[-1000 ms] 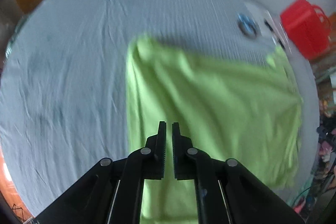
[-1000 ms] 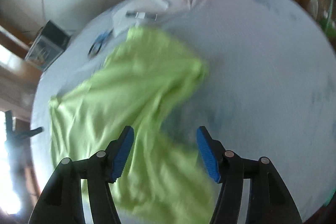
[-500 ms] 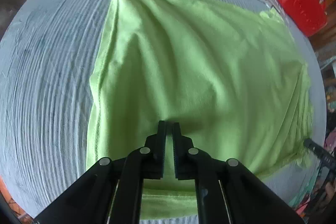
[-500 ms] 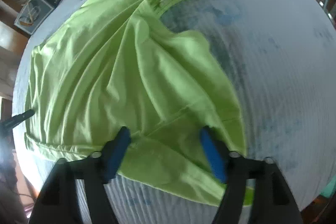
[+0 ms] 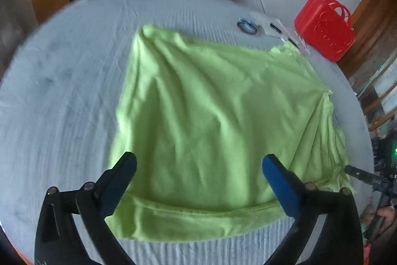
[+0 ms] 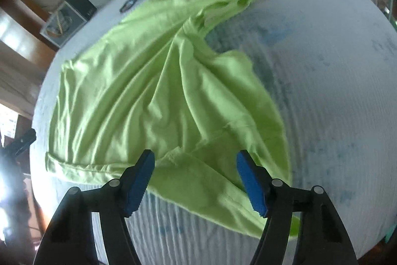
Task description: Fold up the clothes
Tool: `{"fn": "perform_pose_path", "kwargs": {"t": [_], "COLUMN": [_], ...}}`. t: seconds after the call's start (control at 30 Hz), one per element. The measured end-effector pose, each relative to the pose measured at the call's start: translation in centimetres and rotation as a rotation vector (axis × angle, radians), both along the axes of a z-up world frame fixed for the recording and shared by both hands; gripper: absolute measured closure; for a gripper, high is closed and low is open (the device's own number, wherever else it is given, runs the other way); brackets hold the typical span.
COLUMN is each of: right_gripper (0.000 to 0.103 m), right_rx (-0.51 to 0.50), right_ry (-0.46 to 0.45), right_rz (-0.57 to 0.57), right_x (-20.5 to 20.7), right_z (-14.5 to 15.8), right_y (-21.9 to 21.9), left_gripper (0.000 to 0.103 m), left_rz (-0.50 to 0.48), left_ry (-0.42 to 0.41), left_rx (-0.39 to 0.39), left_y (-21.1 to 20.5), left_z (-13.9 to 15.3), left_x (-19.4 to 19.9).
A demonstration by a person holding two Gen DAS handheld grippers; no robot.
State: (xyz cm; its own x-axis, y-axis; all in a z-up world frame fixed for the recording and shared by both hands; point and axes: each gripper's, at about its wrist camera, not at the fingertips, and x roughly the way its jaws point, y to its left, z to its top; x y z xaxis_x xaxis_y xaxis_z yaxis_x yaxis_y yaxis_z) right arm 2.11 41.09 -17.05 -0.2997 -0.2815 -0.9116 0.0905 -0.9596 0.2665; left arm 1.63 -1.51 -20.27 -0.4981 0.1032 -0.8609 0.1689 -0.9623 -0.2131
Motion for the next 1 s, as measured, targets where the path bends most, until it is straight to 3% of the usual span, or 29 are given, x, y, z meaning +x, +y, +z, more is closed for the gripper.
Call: {"fn": "perform_pose_path", "kwargs": {"t": [0.2,0.3,0.37,0.43,0.47,0.6,0.7,0.8,0.9,1.0], "right_gripper": [0.033,0.033,0.044,0.073,0.075,0.075,0.068,0.067,0.064,0.063], "right_rx": [-0.058,-0.036,-0.008,-0.012,-0.016,-0.016,-0.015,-0.013,0.013,0.059], "right_ry": [0.043,0.011,-0.003,-0.01,-0.011,0.01,0.021,0.028,0.018,-0.004], "right_rz": [-0.047,-0.095,-0.13,-0.152,-0.159,-0.139,-0.117,-0.092,-0.066,-0.047], "right_x": [2.3,3.1,3.3,2.9,2.6,-0.1,-2.9,-5.6,-7.8,-9.0], "right_z": [2.3,0.5,-0.4,-0.6,-0.6,-0.4,-0.6,-0.6,-1.0,-2.0], "right_y": [3.9,6.3,7.2,8.0,8.4,8.3,6.7,5.1,3.6,2.2], "left_gripper": [0.0,0.007,0.02,0.022,0.022,0.022,0.022,0.022,0.021,0.009], "left_rz": [0.068,0.102,0.123,0.122,0.12,0.111,0.108,0.101,0.106,0.107], "left_ry": [-0.138,-0.167,-0.179,-0.17,-0.167,-0.185,-0.215,-0.241,-0.237,-0.255], "left_rx": [-0.069,-0.062,-0.072,-0.08,-0.085,-0.106,-0.129,-0.178,-0.178,-0.164], "left_y": [-1.2,-2.0,-2.2,-2.1,-2.0,-1.4,-0.9,-0.4,-0.4,-0.7], "left_z": [-1.9,-2.3,-2.5,-2.6,-2.6,-3.1,-3.8,-4.4,-4.6,-5.0], "left_x": [1.3,1.6,1.6,1.2,0.9,0.0,0.1,0.3,0.3,0.1]}}
